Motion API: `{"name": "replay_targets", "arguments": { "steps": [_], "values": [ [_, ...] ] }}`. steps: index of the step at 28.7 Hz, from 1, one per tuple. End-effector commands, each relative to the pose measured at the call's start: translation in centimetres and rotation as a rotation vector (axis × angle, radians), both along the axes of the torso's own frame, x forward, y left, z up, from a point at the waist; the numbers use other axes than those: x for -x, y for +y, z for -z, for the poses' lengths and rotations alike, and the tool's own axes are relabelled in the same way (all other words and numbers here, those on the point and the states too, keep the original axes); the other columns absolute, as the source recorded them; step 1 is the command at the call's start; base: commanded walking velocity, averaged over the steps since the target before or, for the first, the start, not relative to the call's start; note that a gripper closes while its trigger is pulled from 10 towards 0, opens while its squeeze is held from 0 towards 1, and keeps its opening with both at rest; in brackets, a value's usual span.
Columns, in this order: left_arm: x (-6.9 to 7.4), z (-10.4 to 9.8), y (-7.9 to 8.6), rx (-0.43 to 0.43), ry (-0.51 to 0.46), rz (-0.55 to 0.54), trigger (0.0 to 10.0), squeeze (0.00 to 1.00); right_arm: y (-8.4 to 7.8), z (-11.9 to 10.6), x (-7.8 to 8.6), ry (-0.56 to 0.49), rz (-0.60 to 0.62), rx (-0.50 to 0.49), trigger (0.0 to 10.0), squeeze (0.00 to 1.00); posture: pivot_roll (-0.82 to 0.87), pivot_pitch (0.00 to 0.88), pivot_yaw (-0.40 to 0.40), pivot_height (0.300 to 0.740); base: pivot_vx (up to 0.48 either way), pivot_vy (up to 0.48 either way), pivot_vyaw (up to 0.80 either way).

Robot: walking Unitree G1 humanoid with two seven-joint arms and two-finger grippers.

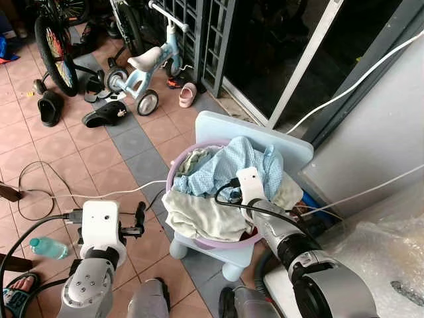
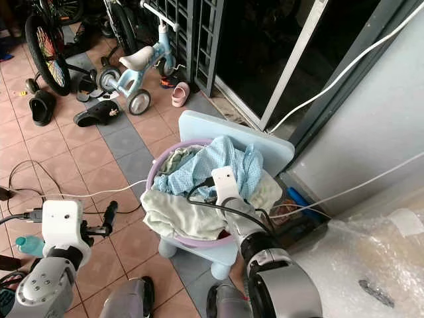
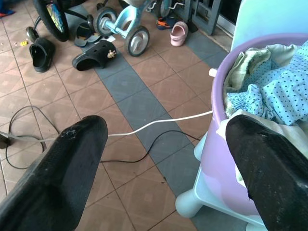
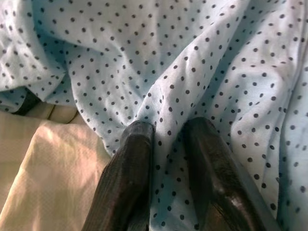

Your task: Clothes washing

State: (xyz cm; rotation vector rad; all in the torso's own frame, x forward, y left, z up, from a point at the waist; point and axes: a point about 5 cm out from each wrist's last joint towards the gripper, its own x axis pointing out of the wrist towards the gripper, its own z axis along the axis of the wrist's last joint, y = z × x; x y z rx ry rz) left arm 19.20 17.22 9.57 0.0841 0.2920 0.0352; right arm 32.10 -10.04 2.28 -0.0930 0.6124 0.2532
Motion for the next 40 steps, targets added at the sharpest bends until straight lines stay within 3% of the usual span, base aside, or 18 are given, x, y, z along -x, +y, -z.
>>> {"name": "replay_targets", "arguments": {
  "steps": [1, 8, 11, 12, 14, 16, 20, 21, 22, 23, 25, 29, 32, 37, 40],
  "values": [
    [-0.1, 0.4, -0.1, -0.010, 0.011, 0.000, 10.0, 0.00, -1.0, 0.1, 0.1, 0.011, 0.041, -0.025, 0.0, 0.00, 0.13, 0.107, -0.092, 0.740, 0.000, 0.000, 0.00],
    [-1.4, 0.7, 0.2, -0.010, -0.003, -0.004, 10.0, 0.00, -2.3, -1.1, -0.2, -0.040, 0.116, -0.137, 0.0, 0.00, 0.11, 0.059, -0.081, 0.740, 0.000, 0.000, 0.00],
    [-2.1, 0.8, 0.2, -0.009, -0.017, -0.014, 10.0, 0.00, -2.5, -2.6, -0.1, -0.120, 0.111, -0.240, 0.0, 0.00, 0.10, 0.016, -0.076, 0.740, 0.000, 0.000, 0.00],
    [-2.7, 0.6, 0.2, -0.028, -0.040, -0.019, 10.0, 0.00, -2.6, -3.7, 0.4, -0.178, 0.091, -0.319, 0.0, 0.00, 0.09, 0.000, -0.072, 0.740, 0.000, 0.000, 0.00],
    [-2.9, 0.5, 0.2, -0.042, -0.058, -0.025, 10.0, 0.00, -3.0, -4.4, 1.3, -0.217, 0.071, -0.354, 0.0, 0.00, 0.08, 0.000, -0.070, 0.740, 0.000, 0.000, 0.00],
    [-3.2, 0.6, 0.1, -0.050, -0.072, -0.030, 10.0, 0.00, -3.8, -5.0, 2.7, -0.265, 0.051, -0.337, 0.0, 0.00, 0.07, 0.000, -0.066, 0.740, 0.000, 0.000, 0.00],
    [-3.5, 1.0, -0.2, -0.051, -0.064, -0.024, 10.0, 0.00, -4.2, -4.8, 3.8, -0.295, 0.024, -0.273, 0.0, 0.00, 0.06, 0.000, -0.057, 0.740, 0.000, 0.000, 0.00],
    [-3.6, 1.1, -0.4, -0.049, -0.061, -0.021, 10.0, 0.00, -4.2, -4.5, 4.1, -0.295, 0.008, -0.244, 2.2, 0.00, 0.05, 0.000, -0.054, 0.740, 0.000, 0.000, 0.00],
    [-3.8, 1.2, -0.6, -0.041, -0.061, -0.016, 10.0, 0.00, -4.2, -4.3, 4.3, -0.295, -0.006, -0.206, 10.0, 1.00, 0.05, 0.000, -0.051, 0.740, 0.000, 0.000, 0.00],
    [-4.0, 1.2, -1.2, -0.027, -0.068, 0.003, 10.0, 0.00, -4.1, -4.0, 4.3, -0.294, -0.035, -0.109, 10.0, 1.00, 0.05, 0.000, -0.049, 0.740, 0.000, 0.000, 0.00],
    [-4.1, 1.1, -1.5, -0.021, -0.075, 0.016, 10.0, 0.00, -3.7, -3.9, 4.0, -0.294, -0.066, -0.039, 10.0, 1.00, 0.06, 0.000, -0.046, 0.740, 0.000, 0.000, 0.00],
    [-3.9, 1.3, -1.5, -0.005, -0.062, 0.009, 10.0, 0.00, -3.2, -3.5, 3.5, -0.246, -0.077, -0.010, 10.0, 1.00, 0.07, 0.000, -0.046, 0.740, 0.000, 0.000, 0.00],
    [-3.5, 1.6, -2.0, 0.089, -0.010, -0.009, 10.0, 0.00, -2.6, -3.2, 2.7, -0.242, -0.104, 0.040, 10.0, 1.00, 0.08, 0.000, -0.046, 0.740, 0.000, 0.000, 0.00],
    [-2.2, 1.3, -2.3, 0.063, -0.013, 0.029, 10.0, 0.00, -2.6, -2.8, 1.6, -0.236, -0.100, 0.100, 10.0, 1.00, 0.11, 0.003, -0.047, 0.740, 0.000, 0.000, 0.00],
    [-1.4, 1.6, -2.0, 0.070, 0.017, 0.023, 10.0, 0.00, -3.6, -2.7, 0.4, -0.226, -0.037, 0.164, 10.0, 1.00, 0.13, 0.041, -0.049, 0.740, 0.000, 0.000, 0.00]
  ]
}}
